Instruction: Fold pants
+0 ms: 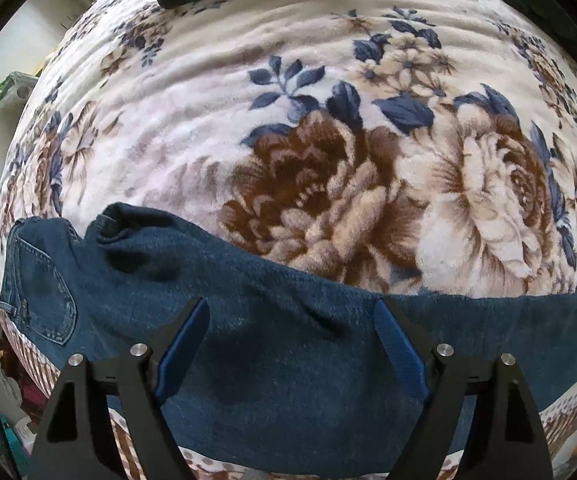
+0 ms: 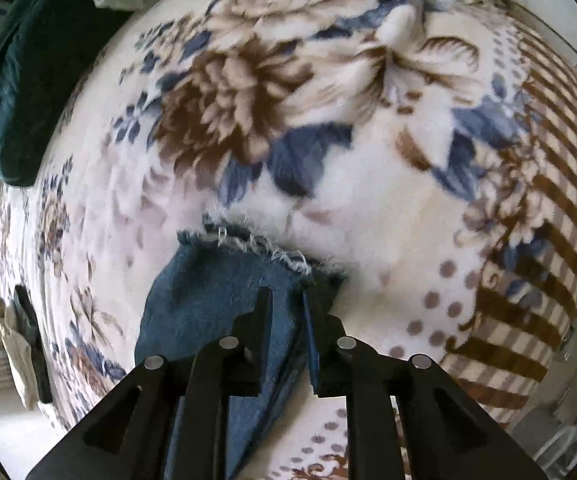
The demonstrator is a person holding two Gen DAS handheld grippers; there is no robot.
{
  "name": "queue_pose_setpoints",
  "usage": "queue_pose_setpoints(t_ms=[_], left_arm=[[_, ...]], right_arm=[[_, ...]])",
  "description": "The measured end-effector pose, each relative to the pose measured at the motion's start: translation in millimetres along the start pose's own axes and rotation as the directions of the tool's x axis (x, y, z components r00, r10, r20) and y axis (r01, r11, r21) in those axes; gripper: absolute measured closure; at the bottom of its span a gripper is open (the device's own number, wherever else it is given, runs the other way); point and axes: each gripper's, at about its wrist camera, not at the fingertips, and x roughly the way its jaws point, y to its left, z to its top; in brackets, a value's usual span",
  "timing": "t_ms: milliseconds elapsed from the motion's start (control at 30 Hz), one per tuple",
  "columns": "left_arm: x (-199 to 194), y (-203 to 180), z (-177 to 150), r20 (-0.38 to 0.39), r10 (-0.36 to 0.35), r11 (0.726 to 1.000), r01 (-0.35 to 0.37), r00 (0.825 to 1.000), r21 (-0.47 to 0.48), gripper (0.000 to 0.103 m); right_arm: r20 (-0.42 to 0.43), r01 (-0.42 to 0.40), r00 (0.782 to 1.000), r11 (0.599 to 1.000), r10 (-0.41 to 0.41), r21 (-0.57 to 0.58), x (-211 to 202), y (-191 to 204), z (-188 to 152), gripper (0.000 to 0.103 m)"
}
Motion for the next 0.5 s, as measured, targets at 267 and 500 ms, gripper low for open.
queue_pose_setpoints(t_ms=[267, 500], left_arm=[[-1.0, -1.3, -7.2, -0.003, -0.001, 1.0, 0.001, 1.0, 0.015, 0.019], [-4.8, 10.5, -6.8, 0.012, 0.009, 1.0, -0.009, 1.0, 0.006, 0.019]], right_arm=[[0.011, 0.038, 0.999, 0.999, -0.038, -0.01, 22.1, 2.3, -16.1, 0.098], [0.165, 0.104, 0.982, 0.992, -0.092, -0.069, -16.3, 24.4, -33.7, 0.099]])
